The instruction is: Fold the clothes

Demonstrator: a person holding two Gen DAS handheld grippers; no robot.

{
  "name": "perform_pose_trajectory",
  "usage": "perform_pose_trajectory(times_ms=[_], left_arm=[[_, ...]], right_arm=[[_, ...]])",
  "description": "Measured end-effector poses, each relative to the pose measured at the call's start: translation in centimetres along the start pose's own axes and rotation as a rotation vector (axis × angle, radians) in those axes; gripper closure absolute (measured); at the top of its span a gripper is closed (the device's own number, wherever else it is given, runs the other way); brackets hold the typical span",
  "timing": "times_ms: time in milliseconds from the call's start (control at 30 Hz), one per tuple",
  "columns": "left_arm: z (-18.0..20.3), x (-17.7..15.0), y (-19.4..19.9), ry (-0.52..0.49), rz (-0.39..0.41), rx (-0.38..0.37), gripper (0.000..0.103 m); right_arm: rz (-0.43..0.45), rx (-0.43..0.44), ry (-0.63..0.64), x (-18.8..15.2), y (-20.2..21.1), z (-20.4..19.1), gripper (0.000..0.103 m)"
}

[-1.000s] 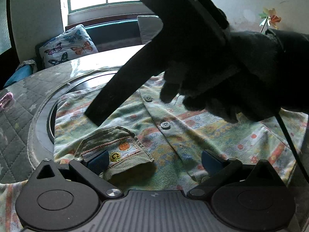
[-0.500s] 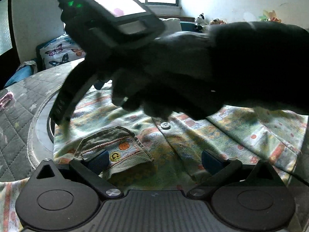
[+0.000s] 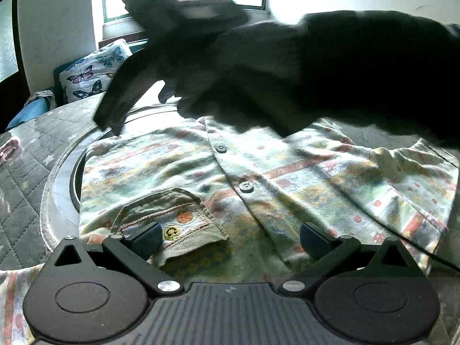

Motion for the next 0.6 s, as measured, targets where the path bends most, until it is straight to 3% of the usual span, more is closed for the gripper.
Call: perform_pose_trajectory(times_ms=[333, 433, 600], left_arm=[[0.2, -0.1, 0.0, 0.0, -0.002, 0.003, 0.0], [0.2, -0.1, 0.0, 0.001, -0.001, 0.005, 0.0], [0.2, -0.1, 0.1, 0.001, -0.003, 0.007, 0.0]], right_arm=[[-0.101, 0.037, 0.151, -6.5, 4.0, -1.0, 0.021], [-0.109, 0.008, 0.184, -7.4, 3.9, -1.5, 0.021], [-0.087, -0.012, 0.134, -6.3, 2.8, -0.5, 0.02]])
Point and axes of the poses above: each gripper's, at about its wrist camera, not at the fingertips, and y roughly against the way its jaws point, z to its right, x to its top, the point moved 10 cm from there along -y, roughly the way its jaws point, and after that the axes turned 9 degrees about -z, right-handed, at the moved point
